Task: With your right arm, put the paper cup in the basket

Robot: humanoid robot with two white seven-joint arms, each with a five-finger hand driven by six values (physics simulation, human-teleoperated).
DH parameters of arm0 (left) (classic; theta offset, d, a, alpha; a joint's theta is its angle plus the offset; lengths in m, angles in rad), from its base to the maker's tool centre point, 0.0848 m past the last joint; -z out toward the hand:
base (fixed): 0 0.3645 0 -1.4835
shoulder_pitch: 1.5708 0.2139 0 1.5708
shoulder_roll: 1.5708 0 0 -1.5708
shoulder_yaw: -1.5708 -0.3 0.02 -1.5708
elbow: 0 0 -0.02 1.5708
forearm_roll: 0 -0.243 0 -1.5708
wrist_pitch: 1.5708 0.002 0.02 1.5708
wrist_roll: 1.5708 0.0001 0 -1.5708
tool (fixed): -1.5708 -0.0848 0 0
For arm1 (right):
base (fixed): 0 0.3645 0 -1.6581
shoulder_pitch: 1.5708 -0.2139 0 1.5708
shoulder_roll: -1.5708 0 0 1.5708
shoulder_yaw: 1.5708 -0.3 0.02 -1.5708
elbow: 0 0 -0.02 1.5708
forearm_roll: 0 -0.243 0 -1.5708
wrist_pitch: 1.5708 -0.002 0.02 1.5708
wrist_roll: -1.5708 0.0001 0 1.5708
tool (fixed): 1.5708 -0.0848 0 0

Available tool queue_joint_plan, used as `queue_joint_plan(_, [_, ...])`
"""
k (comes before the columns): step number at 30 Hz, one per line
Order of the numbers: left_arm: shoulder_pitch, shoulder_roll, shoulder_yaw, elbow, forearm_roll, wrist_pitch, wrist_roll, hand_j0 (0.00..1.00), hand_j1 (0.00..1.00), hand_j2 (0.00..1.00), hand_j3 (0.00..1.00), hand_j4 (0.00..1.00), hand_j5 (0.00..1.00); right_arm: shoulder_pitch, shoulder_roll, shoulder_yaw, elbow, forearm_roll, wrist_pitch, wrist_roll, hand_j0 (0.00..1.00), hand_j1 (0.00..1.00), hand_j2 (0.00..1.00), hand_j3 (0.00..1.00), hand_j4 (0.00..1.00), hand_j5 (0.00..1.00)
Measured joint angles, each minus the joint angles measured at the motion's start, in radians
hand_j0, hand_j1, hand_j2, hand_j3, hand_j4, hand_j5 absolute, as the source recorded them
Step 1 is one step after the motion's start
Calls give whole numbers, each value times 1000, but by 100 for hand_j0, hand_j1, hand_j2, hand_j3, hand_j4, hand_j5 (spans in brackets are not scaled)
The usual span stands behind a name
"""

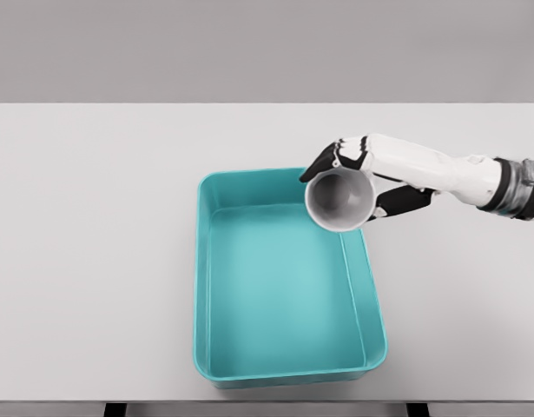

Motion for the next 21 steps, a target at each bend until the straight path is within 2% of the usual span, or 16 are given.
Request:
queue_joint_plan(7, [0,0,0,0,0,0,0,100,100,100,100,100,100,0,35,109,-35,150,0,0,72,72,72,72,72,72])
queue_joint_plan(12, [0,0,0,0,0,0,0,100,100,100,100,100,100,-9,77,204,-39,299,0,0,72,72,72,72,72,72])
queue_joint_plan(16, [0,0,0,0,0,0,0,100,100,100,100,100,100,-17,105,244,-47,373,0,0,73,73,73,73,73,73])
queue_joint_plan(17, [0,0,0,0,0,0,0,100,100,100,100,100,100,-18,108,248,-49,381,0,0,79,79,79,79,79,79])
queue_joint_plan(18, [0,0,0,0,0,0,0,100,100,100,100,100,100,-20,110,250,-53,388,0,0,95,95,95,95,95,95])
queue_joint_plan(19, [0,0,0,0,0,0,0,100,100,100,100,100,100,-21,111,252,-57,393,0,0,100,100,100,100,100,100])
queue_joint_plan(21, [0,0,0,0,0,0,0,100,100,100,100,100,100,-23,112,253,-61,400,1,0,100,100,100,100,100,100])
